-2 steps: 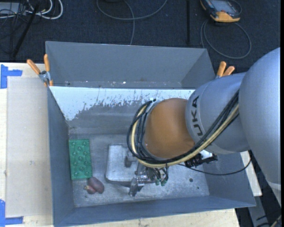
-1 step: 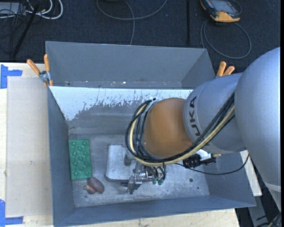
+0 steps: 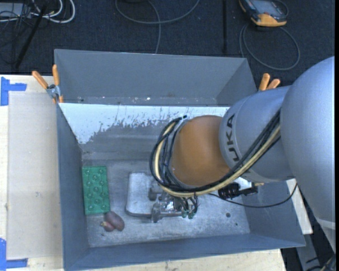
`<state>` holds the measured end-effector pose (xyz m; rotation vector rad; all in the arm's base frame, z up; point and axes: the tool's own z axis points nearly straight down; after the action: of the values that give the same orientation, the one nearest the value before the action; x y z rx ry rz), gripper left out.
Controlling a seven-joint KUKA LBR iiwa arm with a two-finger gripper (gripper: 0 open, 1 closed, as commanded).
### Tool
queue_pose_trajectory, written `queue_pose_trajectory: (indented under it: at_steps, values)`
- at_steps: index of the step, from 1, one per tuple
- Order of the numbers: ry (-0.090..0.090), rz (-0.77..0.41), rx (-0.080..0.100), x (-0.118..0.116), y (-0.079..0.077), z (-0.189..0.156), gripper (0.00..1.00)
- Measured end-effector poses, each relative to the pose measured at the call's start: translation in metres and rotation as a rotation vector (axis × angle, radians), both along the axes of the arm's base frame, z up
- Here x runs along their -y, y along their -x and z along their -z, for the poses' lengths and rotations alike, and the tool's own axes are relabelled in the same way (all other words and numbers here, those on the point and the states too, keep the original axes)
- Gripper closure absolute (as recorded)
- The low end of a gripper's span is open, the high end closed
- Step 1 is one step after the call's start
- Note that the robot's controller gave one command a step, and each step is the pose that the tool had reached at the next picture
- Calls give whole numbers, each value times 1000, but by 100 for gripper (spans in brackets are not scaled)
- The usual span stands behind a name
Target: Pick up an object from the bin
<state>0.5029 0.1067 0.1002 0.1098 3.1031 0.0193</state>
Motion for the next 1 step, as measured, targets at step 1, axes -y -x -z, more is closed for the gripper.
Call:
queue_pose_trajectory:
  at_steps: [1]
  values:
    - [9,13,-31,-3,-9,-96,100]
